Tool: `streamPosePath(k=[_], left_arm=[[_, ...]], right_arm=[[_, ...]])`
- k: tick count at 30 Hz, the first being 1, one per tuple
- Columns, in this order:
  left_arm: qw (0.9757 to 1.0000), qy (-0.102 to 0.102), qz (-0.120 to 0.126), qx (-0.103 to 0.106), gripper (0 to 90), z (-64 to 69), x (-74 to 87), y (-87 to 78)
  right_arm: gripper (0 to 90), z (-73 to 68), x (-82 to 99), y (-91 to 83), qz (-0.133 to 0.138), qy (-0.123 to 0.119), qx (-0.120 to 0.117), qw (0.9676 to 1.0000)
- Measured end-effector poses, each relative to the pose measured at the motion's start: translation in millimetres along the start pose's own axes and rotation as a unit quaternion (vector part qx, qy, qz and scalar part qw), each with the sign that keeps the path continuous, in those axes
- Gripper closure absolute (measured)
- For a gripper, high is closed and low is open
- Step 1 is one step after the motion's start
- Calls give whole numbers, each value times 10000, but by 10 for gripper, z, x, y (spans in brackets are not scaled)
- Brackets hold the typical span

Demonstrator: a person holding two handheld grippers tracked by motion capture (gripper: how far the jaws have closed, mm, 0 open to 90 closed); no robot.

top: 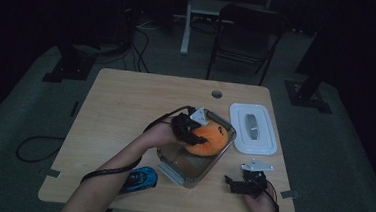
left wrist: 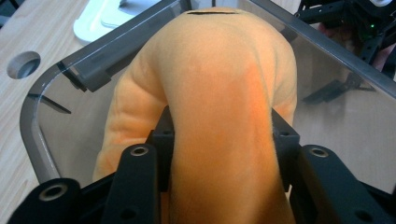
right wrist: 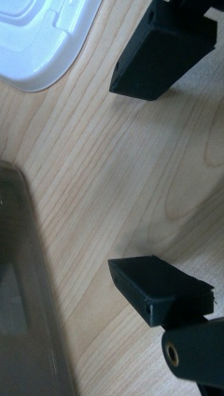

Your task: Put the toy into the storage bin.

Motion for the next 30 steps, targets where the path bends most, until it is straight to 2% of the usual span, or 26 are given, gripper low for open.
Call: streamPosePath(k=[4, 7, 11, 15, 26, 30], left_arm=[[10000, -19, -30, -15, 572, 14, -11, 0], [9999, -70, -81, 65, 561, 29, -14, 8], [9999, -21, -93, 75, 560, 56, -14, 29], [9998, -52, -117, 124, 497, 54, -8, 44], [9980, 51, -591, 220, 428, 98, 55, 129], [9970, 156, -741, 151, 377, 112, 71, 150]], right_arm=[[135, 0, 0, 0, -1, 0, 0, 10000], [135, 0, 0, 0, 0, 1, 0, 10000], [136, 1, 0, -1, 0, 1, 2, 10000], [136, 0, 0, -1, -1, 8, 0, 10000], [136, 1, 1, -1, -2, 3, 3, 10000], [136, 1, 1, -1, -2, 5, 3, 10000]])
Point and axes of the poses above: each handheld gripper's, and its own axes: y roughly forward along the jaws, x roughly out of its underside, z roughly to its right, the point moved 10 cm from there along y, roughly forward along the jaws, and after that the axes turned 5 degrees about -z, right-handed, at the moved point
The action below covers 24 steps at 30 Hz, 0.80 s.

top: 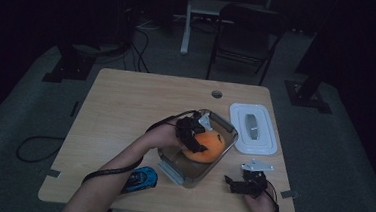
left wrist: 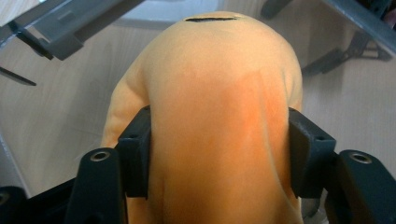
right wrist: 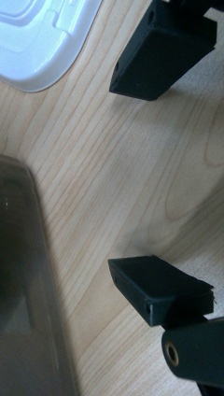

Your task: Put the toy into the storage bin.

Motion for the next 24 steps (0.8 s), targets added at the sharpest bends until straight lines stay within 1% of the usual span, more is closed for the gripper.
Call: streamPosePath(k=[3, 4, 6, 8, 9, 10, 13, 15, 16, 17, 19, 20, 21, 22, 23, 24], left_arm=[[9998, 84, -150, -29, 330, 18, 12, 15], [9997, 134, -197, -8, 312, 33, 18, 18], [9994, 118, -325, 25, 264, 57, 28, 29], [9991, 155, -397, -5, 211, 61, 36, 38], [9989, 190, -439, 2, 207, 66, 45, 42], [9989, 189, -438, -22, 198, 62, 44, 43], [9990, 113, -421, 3, 181, 50, 45, 36], [9990, 102, -424, 20, 166, 52, 51, 34], [9991, 60, -415, 32, 164, 49, 52, 31], [9993, 60, -370, 72, 164, 50, 50, 13], [9995, -42, -283, 136, 164, 40, 39, -20], [9996, -42, -257, 135, 163, 40, 42, -29], [9996, -57, -277, 98, 164, 32, 53, -37], [9995, -77, -264, 148, 164, 41, 62, -44], [9995, -118, -259, 133, 164, 38, 73, -53], [9995, -115, -265, 148, 164, 46, 88, -62]], right_arm=[[136, 0, 0, 0, 2, -1, 0, 10000], [136, 0, 0, 0, 1, 0, 0, 10000], [136, 0, 0, 0, 1, -2, 0, 10000], [136, 0, 0, 0, 1, 1, -2, 10000], [136, 0, 0, 0, 1, 1, -1, 10000], [136, 0, 0, 0, 1, 1, -2, 10000], [136, 0, 0, 0, 1, 2, -2, 10000], [136, 0, 0, 0, 1, -2, -2, 10000], [136, 0, 0, 0, 1, 0, -1, 10000], [136, 0, 0, 0, 1, 1, -2, 10000], [136, 1, 0, 0, 2, -3, -2, 10000], [136, 0, -1, 0, 2, -1, -2, 10000], [136, 0, 0, 0, 1, 0, -2, 10000], [136, 0, 0, 0, 1, -1, -2, 10000], [136, 0, 0, 0, 2, -1, -3, 10000], [136, 0, -1, 0, 2, 0, -1, 10000]])
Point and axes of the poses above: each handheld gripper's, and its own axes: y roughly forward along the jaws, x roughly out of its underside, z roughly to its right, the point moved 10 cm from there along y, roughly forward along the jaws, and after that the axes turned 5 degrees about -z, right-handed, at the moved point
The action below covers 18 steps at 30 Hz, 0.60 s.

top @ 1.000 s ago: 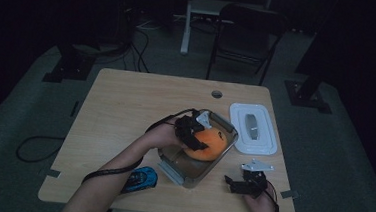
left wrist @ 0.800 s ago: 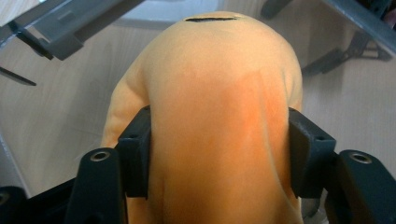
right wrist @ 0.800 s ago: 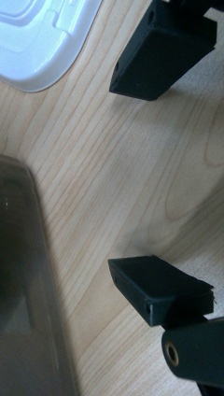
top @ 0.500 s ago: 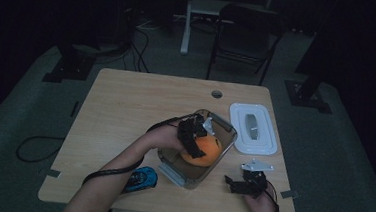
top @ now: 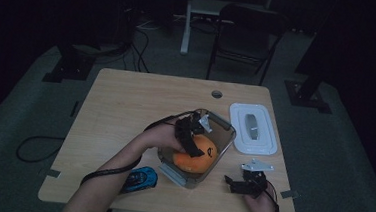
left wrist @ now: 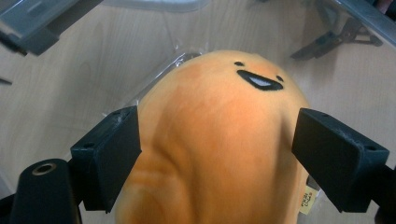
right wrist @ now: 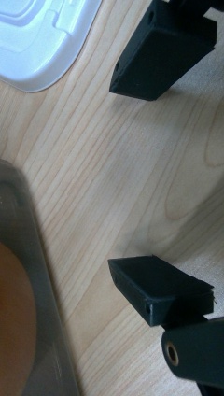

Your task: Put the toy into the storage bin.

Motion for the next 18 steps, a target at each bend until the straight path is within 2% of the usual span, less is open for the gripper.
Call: streamPosePath(k=[11, 18], left_arm=[[9999, -42, 120, 48, 165, 88, 99, -87], [9995, -179, 241, 9, 164, 99, 160, -166]], right_arm=[[136, 1, 0, 1, 1, 0, 3, 10000], [136, 1, 0, 1, 1, 1, 3, 10000]])
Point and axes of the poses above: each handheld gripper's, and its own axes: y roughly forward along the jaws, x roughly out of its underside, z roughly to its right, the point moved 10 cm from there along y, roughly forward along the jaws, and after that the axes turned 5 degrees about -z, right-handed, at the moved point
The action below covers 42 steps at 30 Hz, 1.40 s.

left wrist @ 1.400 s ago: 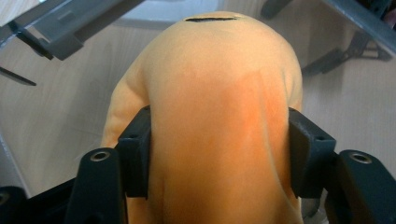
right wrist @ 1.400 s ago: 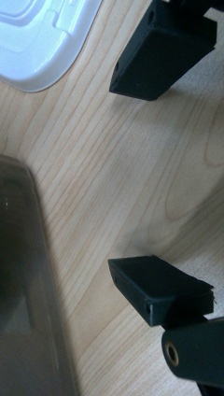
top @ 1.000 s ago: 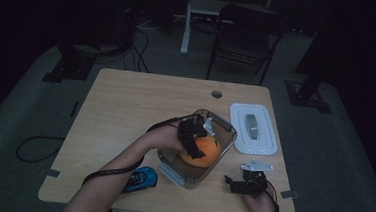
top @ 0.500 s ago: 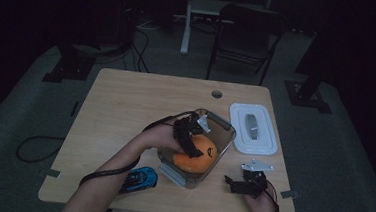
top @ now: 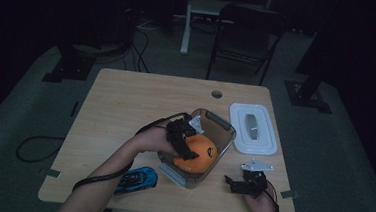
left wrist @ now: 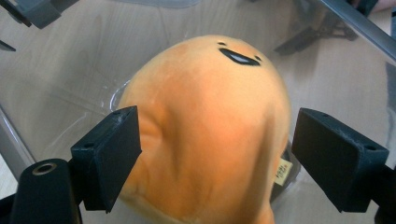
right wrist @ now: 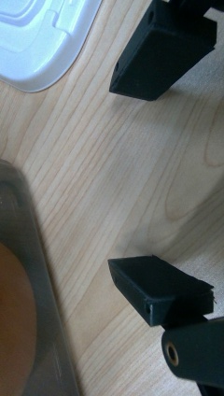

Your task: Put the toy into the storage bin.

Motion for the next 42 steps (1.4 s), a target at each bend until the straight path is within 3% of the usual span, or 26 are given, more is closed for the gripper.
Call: streamPosePath(k=[10, 18, 42], left_arm=[[9999, -45, 154, -31, 165, 66, 109, -145], [9991, -196, 371, -70, 165, 87, 209, -316], [9971, -533, 434, -341, 165, 133, 777, -662]], right_arm=[[136, 0, 0, 0, -1, 1, -1, 10000], [136, 0, 0, 0, -1, 1, 0, 10000], [136, -1, 1, -1, -7, 5, -2, 10000]])
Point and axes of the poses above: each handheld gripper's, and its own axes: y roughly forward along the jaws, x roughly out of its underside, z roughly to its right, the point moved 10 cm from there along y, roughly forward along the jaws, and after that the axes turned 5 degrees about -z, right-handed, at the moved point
